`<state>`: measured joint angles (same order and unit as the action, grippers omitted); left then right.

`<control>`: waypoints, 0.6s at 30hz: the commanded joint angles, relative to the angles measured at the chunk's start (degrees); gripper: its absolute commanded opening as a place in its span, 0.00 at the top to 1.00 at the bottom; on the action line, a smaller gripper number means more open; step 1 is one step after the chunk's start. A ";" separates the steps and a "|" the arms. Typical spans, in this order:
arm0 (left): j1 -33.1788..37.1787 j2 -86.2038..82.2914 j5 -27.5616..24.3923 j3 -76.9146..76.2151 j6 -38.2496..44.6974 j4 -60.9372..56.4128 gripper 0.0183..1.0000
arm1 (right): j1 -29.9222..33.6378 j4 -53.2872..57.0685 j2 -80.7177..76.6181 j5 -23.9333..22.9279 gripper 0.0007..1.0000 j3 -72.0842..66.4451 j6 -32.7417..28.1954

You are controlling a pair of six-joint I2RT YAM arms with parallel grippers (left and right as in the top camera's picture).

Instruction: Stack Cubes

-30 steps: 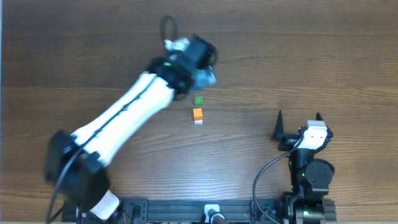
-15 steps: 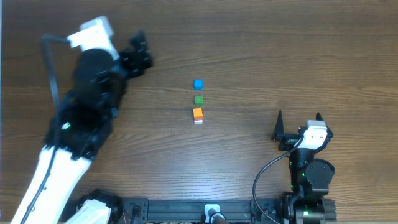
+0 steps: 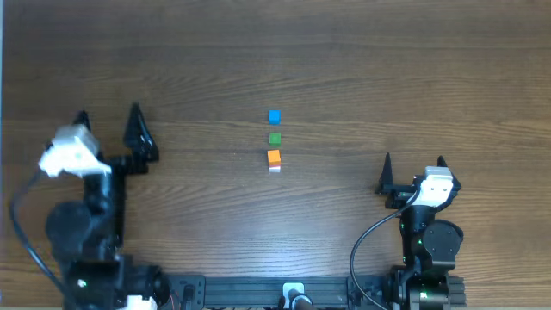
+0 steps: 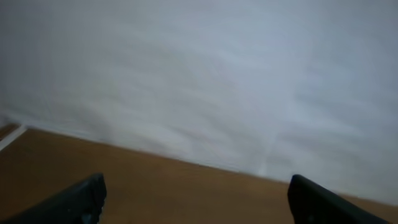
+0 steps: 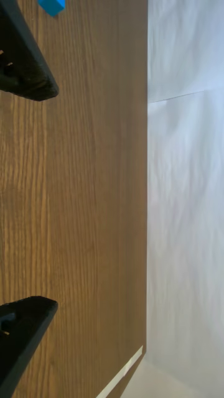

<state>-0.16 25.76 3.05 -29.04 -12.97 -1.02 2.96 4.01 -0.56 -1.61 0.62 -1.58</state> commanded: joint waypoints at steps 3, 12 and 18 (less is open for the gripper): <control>5.22 -12.44 -14.08 14.82 6.82 -3.96 0.01 | -0.33 0.15 0.26 0.28 0.01 -0.33 0.02; 3.65 -23.71 -15.82 24.30 6.45 -3.98 0.00 | -0.33 0.15 0.26 0.28 0.01 -0.33 0.02; 3.65 -25.57 -19.08 26.53 6.12 -4.42 0.00 | -0.33 0.15 0.26 0.28 0.01 -0.33 0.02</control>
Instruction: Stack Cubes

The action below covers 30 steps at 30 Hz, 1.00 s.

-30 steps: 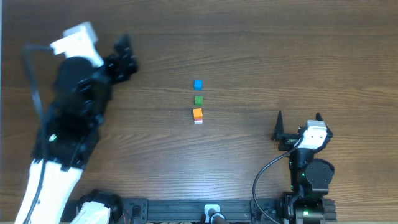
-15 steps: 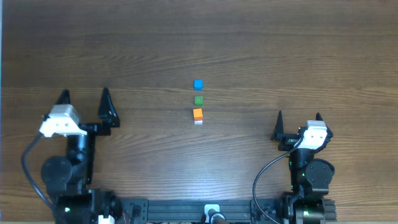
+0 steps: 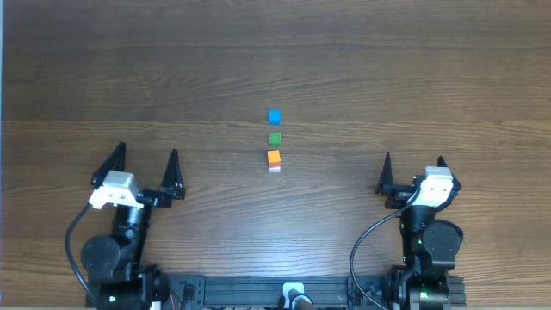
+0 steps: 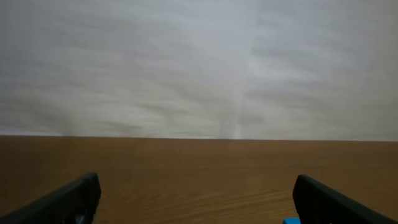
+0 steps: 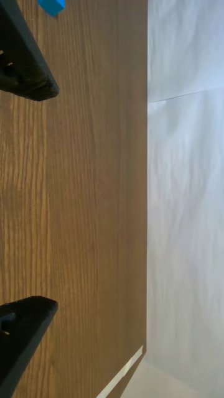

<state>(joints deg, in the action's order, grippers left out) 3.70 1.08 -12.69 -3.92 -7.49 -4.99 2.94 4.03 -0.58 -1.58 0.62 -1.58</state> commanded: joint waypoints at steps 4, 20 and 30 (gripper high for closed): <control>-0.50 -0.90 -4.48 3.61 0.66 2.32 0.00 | -0.31 0.13 0.28 0.26 0.01 -0.33 0.02; -2.05 -0.81 -4.44 3.58 0.66 7.82 0.00 | -0.31 0.13 0.28 0.26 0.01 -0.33 0.02; -2.05 -0.81 -4.44 3.58 0.66 7.82 0.00 | -0.31 0.13 0.28 0.28 0.01 -0.33 0.02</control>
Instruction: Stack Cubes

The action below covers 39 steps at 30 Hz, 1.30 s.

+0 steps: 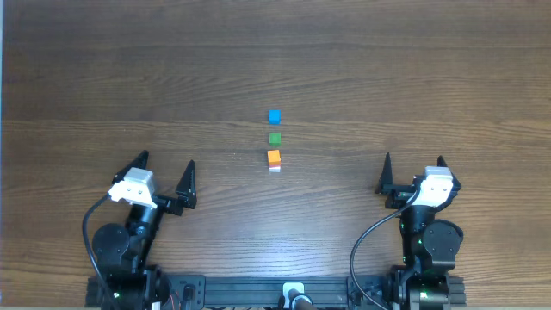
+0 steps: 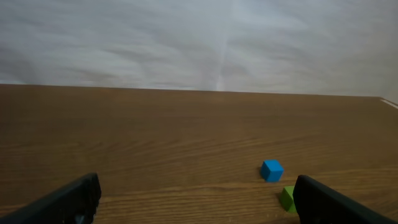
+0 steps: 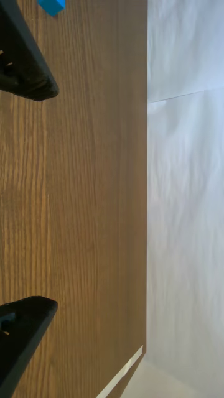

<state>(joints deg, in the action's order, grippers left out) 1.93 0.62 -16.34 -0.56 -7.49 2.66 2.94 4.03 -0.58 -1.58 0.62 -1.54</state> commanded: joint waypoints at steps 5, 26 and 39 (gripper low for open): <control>-0.28 -0.35 -0.79 0.22 0.66 0.17 0.00 | -0.31 -2.49 0.28 0.66 0.01 -0.33 3.32; -0.28 -0.35 -0.79 0.22 0.66 0.17 0.00 | -4.57 15.37 -61.35 16.90 0.01 50.73 10.47; -0.28 -0.35 -0.79 0.22 0.66 0.17 0.00 | -32.52 51.56 -100.87 -3.89 0.01 91.23 24.68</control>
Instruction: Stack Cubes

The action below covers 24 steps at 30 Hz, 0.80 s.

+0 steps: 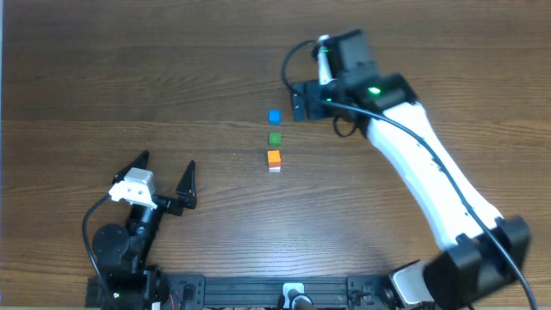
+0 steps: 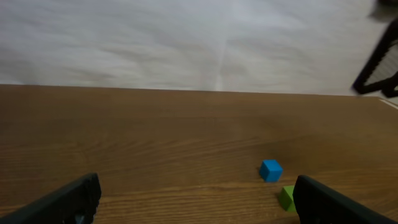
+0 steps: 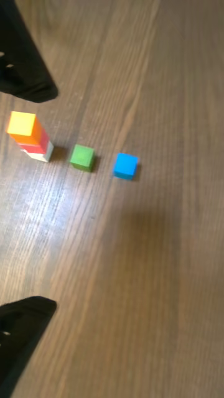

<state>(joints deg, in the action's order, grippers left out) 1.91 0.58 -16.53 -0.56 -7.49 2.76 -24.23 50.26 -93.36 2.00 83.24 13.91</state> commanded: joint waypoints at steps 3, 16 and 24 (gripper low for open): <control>-0.26 -0.31 -0.59 0.22 0.66 0.07 0.00 | -8.04 8.98 -12.68 -7.19 0.01 11.63 15.10; -0.26 -0.31 -0.59 0.22 0.66 0.07 0.00 | -11.87 7.13 -24.94 -2.69 0.01 12.35 27.45; -0.26 -0.31 -0.59 0.22 0.66 0.07 0.00 | -11.87 4.92 -30.56 -2.71 0.04 12.35 26.34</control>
<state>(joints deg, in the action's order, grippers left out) 1.91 0.58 -16.56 -0.56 -7.49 2.74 -35.68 56.14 -122.28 -0.97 94.41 40.42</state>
